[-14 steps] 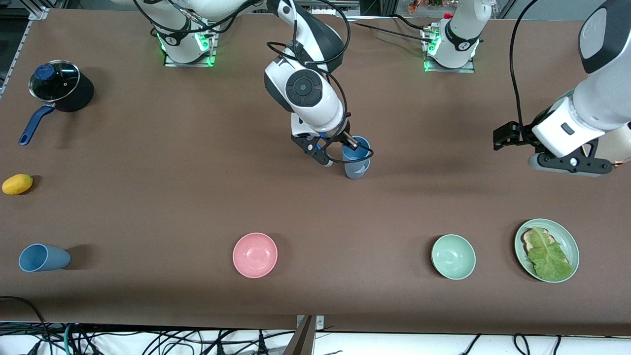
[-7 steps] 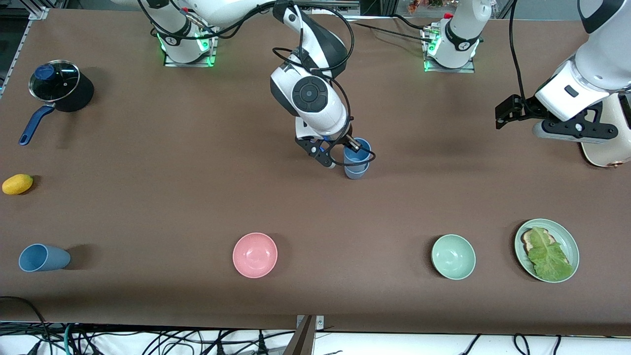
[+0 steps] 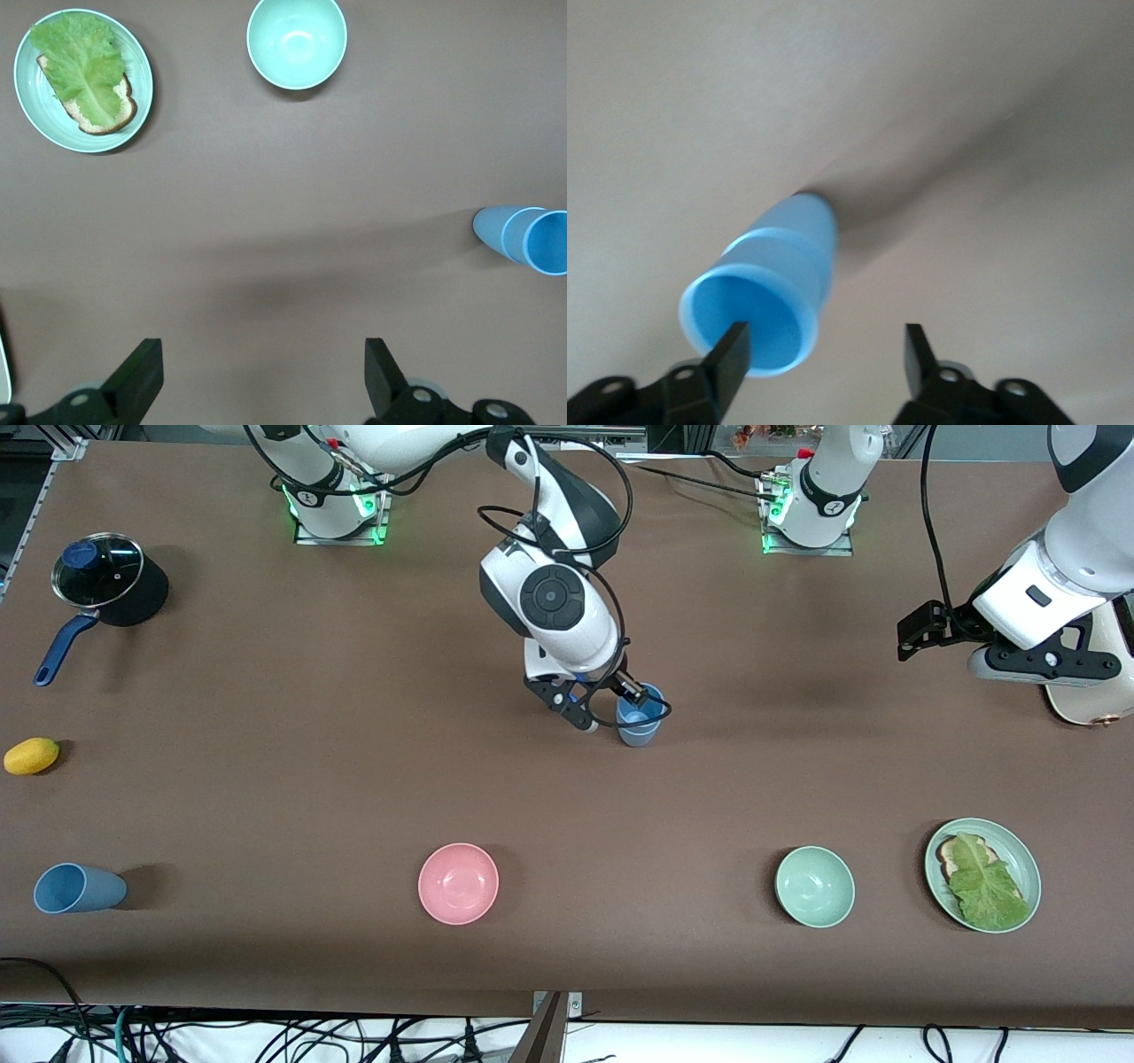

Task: Stack blue cups with both arms

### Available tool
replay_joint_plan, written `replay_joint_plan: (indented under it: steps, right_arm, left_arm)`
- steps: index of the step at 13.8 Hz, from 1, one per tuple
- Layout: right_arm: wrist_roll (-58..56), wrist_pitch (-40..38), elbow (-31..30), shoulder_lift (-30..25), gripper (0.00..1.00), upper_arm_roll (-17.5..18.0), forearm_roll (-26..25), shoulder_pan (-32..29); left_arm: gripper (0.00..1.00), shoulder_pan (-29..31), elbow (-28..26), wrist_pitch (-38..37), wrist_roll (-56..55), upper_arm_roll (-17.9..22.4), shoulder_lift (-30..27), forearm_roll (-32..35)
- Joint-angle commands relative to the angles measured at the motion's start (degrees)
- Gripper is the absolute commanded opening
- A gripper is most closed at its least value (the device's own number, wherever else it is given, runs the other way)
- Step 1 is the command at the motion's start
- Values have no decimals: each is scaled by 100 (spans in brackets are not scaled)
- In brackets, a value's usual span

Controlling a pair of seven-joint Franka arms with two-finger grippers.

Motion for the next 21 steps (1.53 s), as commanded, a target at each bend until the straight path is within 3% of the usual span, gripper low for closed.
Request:
replay_joint_plan:
  steps: [1,3,8,10,13,15,18,21]
  right_arm:
    - [-1325,-959,61,-188,100,67,-76,-611]
    - [-2109,-1444,-79,-224,100,-396,-85,-753]
    - [-3788,-1472,-888,-417,100,-1303,-103,-796]
    - [-4098,-1507,-1142,-592,100,-1234,-260,-1199]
    - [-4968,-1342,-2169,-1285,100,-989,-1085,-1691]
    - [-5223,-1008,-2776,-1786,100,-480,-1245,-2419]
    - [-5435,-831,-3558,-2672,100,-382,-1535,-3097]
    - [-6399,-953,-4210,-3693,100,-127,-1640,-3775]
  left_arm:
    - [100,28,-9,49,-29,12,-23,-94]
    - [100,28,-9,49,-21,12,-23,-94]
    - [100,28,-1,41,-29,12,-23,-86]
    - [100,28,-9,41,-29,12,-23,-68]
    - [100,28,-9,32,-29,4,-23,-59]
    - [100,28,-9,-3,-29,4,-23,-59]
    - [100,28,-9,-3,-29,-5,-32,-59]
    - [100,28,-9,-3,-29,4,-32,-59]
